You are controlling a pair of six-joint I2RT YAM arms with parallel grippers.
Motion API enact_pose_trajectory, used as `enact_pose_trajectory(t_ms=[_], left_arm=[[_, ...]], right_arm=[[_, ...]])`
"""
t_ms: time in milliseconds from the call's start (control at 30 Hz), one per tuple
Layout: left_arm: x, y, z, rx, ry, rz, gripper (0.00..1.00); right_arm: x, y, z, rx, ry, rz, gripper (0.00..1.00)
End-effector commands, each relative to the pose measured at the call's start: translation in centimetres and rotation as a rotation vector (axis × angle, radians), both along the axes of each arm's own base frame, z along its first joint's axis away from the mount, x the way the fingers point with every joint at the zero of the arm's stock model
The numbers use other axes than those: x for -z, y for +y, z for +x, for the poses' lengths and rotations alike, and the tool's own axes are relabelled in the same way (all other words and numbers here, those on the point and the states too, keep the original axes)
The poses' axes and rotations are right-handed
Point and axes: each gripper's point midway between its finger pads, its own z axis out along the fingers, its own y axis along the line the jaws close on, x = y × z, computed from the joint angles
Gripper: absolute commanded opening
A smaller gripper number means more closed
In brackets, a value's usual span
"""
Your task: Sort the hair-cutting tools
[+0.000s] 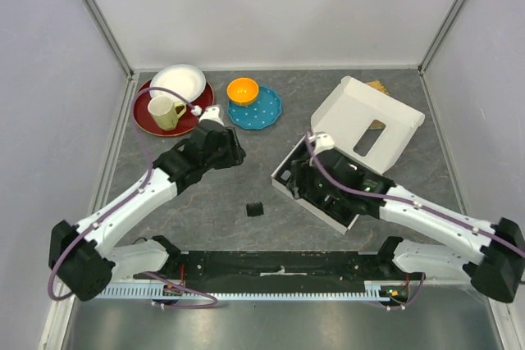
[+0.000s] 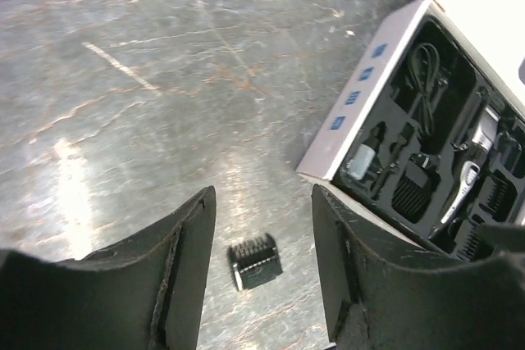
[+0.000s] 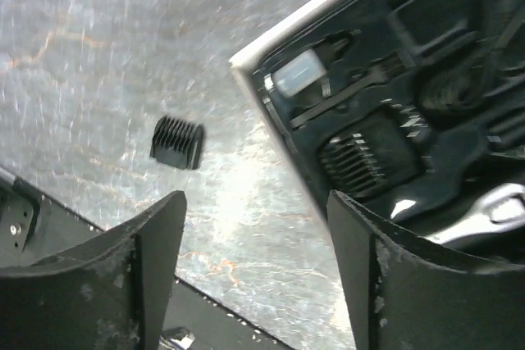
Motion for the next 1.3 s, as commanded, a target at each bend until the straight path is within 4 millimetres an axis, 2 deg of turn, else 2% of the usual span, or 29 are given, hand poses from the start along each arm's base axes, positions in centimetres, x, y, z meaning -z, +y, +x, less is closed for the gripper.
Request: enact_pose_trajectory(t_ms=[0, 33, 67, 100, 200, 367, 433, 500, 533, 700, 967, 1067, 1167, 1267], left_arm=[[-0.1, 4.1, -0.4, -0.144, 0.004, 0.014, 0.58], [0.2, 4.8, -0.5, -0.162, 0.014, 0.024, 0.58], [0.3, 5.7, -0.4, -0.191, 0.019, 0.027, 0.59], [0.6, 6.4, -0.6, -0.208, 0.031, 0.038, 0.59], [1.0, 9.1, -0.7, -0.296, 0.036, 0.092, 0.60], [2.3, 12.2, -1.0, -0.384, 0.071, 0.147, 0.62], [2.8, 12.3, -1.1, -0.382, 0.083, 0.137, 0.62], [3.0, 12.5, -1.1, -0.383, 0.087, 0.124, 0.62], [3.2, 12.6, -1.2, -0.382, 0.093, 0.123, 0.62], [3.2, 12.7, -1.2, -0.378, 0.088, 0.107, 0.62], [3.1, 12.6, -1.4, -0.373, 0.080, 0.090, 0.62], [3.2, 12.5, -1.4, -0.367, 0.083, 0.089, 0.62], [3.3, 12.0, -1.4, -0.338, 0.086, 0.075, 0.62], [3.4, 11.5, -1.5, -0.313, 0.088, 0.063, 0.62]], right_arm=[[-1.3, 5.6, -1.0, -0.126, -0.062, 0.046, 0.81], [-0.5, 6.1, -1.0, -0.115, -0.063, 0.012, 0.82], [-0.3, 7.2, -2.0, -0.142, -0.059, 0.005, 0.84], [-0.4, 7.9, -2.2, -0.148, -0.060, -0.001, 0.86], [2.4, 9.4, -2.6, -0.124, -0.015, -0.085, 0.91], [5.1, 11.4, -3.2, -0.114, 0.020, -0.133, 0.96], [6.6, 12.5, -3.3, -0.124, 0.032, -0.172, 0.97], [7.0, 13.3, -3.2, -0.109, 0.031, -0.199, 0.98], [8.4, 13.5, -3.2, -0.105, 0.042, -0.234, 0.98], [9.7, 14.4, -2.6, -0.038, 0.029, -0.269, 0.98], [12.6, 13.9, -2.5, 0.009, 0.063, -0.329, 0.98], [13.7, 13.9, -2.8, 0.007, 0.089, -0.349, 0.89], [14.7, 14.1, -2.9, 0.002, 0.111, -0.380, 0.69], [15.6, 13.9, -3.3, -0.002, 0.130, -0.396, 0.58]])
